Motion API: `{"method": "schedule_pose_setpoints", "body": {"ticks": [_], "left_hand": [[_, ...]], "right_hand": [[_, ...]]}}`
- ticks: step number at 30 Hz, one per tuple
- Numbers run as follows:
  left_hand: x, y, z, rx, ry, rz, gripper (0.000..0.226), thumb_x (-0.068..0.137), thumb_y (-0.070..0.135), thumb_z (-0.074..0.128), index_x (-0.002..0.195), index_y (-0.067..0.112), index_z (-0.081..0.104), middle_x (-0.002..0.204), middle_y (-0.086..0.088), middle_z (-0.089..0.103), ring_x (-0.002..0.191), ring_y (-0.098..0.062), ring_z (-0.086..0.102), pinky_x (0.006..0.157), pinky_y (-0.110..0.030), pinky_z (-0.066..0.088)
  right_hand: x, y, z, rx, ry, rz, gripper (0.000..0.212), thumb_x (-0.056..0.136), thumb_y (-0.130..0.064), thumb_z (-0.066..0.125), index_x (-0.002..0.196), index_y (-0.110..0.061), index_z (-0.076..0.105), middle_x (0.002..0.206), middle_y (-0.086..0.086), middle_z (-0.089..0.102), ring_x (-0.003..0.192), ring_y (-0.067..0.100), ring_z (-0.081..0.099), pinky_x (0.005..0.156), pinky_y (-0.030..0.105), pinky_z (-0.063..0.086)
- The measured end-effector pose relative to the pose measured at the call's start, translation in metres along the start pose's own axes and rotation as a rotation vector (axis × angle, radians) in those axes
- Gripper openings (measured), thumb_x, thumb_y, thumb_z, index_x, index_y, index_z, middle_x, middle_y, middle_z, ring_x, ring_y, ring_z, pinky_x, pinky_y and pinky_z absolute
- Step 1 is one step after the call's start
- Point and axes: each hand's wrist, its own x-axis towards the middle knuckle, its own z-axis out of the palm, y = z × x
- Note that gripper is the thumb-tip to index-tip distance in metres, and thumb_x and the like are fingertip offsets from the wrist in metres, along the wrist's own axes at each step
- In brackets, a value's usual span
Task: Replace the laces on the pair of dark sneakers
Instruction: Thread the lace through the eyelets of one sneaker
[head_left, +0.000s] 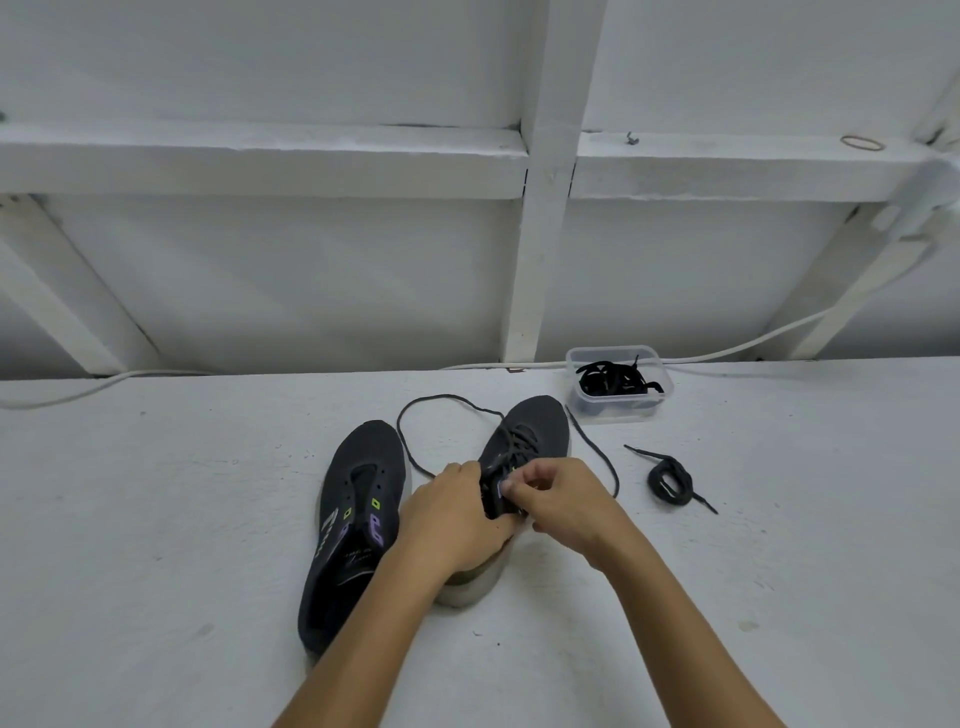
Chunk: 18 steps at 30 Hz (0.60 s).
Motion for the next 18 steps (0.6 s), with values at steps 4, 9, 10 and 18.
{"method": "schedule_pose_setpoints", "body": {"ticks": [4, 9, 10, 18], "left_hand": [[0.000, 0.000, 0.004, 0.022, 0.017, -0.005, 0.058, 0.083, 0.070, 0.057, 0.119, 0.024, 0.050, 0.116, 0.005, 0.056, 0.105, -0.023, 0.059, 0.082, -0.036, 0.050], [0.000, -0.001, 0.005, 0.014, 0.022, -0.025, 0.058, 0.086, 0.068, 0.055, 0.122, 0.022, 0.050, 0.118, 0.003, 0.058, 0.108, -0.024, 0.058, 0.088, -0.039, 0.051], [0.000, 0.000, 0.004, -0.006, 0.022, -0.032, 0.060, 0.085, 0.068, 0.056, 0.123, 0.022, 0.050, 0.118, 0.003, 0.058, 0.108, -0.024, 0.059, 0.089, -0.040, 0.051], [-0.001, 0.000, 0.002, -0.016, -0.025, -0.038, 0.067, 0.076, 0.061, 0.068, 0.125, 0.020, 0.048, 0.120, 0.002, 0.057, 0.111, -0.022, 0.058, 0.091, -0.041, 0.052]], "right_hand": [[0.003, -0.006, -0.003, -0.108, 0.048, -0.045, 0.013, 0.093, -0.026, 0.060, 0.081, -0.025, 0.066, 0.070, -0.015, 0.068, 0.062, -0.001, 0.058, 0.054, 0.011, 0.042], [0.008, -0.012, -0.011, -0.215, 0.271, -0.221, 0.012, 0.099, -0.030, 0.056, 0.089, -0.025, 0.060, 0.079, -0.009, 0.065, 0.067, 0.005, 0.060, 0.058, 0.012, 0.042], [0.007, -0.010, -0.013, -0.155, 0.241, -0.187, 0.017, 0.097, -0.037, 0.060, 0.085, -0.025, 0.064, 0.075, -0.008, 0.067, 0.065, 0.009, 0.063, 0.060, 0.019, 0.050], [0.004, -0.001, -0.003, -0.132, 0.039, -0.135, 0.021, 0.093, -0.032, 0.069, 0.074, -0.025, 0.068, 0.069, -0.011, 0.069, 0.066, 0.005, 0.064, 0.073, 0.038, 0.060]]}}
